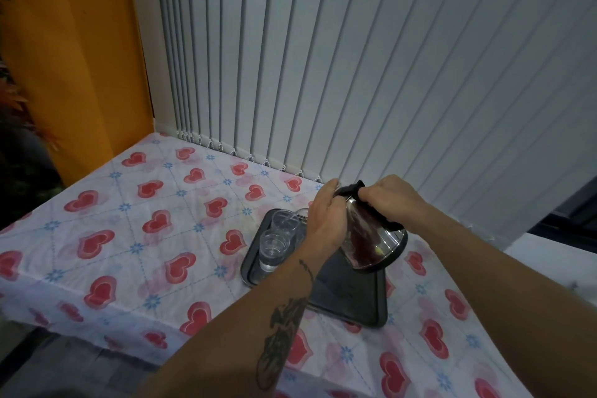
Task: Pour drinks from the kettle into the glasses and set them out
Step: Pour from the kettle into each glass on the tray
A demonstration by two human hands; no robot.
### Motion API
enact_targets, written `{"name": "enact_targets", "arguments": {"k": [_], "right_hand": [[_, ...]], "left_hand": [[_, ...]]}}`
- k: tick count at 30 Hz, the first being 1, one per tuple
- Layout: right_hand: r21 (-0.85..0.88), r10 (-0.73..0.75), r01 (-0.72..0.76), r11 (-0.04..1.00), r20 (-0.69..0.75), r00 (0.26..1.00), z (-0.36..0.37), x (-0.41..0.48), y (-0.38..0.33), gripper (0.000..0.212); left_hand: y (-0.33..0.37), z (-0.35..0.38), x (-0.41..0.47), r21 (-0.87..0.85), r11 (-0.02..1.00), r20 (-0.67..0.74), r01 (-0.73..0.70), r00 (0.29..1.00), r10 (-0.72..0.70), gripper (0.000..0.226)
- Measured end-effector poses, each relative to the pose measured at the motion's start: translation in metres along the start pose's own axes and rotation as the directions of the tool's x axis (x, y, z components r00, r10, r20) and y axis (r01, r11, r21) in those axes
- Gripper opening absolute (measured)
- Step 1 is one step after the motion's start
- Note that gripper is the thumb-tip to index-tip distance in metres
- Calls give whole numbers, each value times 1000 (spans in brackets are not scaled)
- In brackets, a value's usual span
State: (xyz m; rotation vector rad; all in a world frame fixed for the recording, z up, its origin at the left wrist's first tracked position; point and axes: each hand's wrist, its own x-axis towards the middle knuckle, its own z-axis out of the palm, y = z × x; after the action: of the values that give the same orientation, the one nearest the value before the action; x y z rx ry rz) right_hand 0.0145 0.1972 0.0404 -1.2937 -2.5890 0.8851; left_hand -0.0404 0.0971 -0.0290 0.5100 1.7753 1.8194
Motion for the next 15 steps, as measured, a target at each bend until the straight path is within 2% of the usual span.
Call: {"name": "enact_targets", "arguments": {"k": [7,15], "right_hand": [[-21,-13,13,1000,2,1000,-2,-1,-3,27],[-37,-16,16,999,-6,1000,-1,-4,-5,29]], "left_hand": [[3,-1,0,5,1000,3,3,1000,-3,65],[1,-4,2,-13,1000,5,-15,1000,15,54]]}}
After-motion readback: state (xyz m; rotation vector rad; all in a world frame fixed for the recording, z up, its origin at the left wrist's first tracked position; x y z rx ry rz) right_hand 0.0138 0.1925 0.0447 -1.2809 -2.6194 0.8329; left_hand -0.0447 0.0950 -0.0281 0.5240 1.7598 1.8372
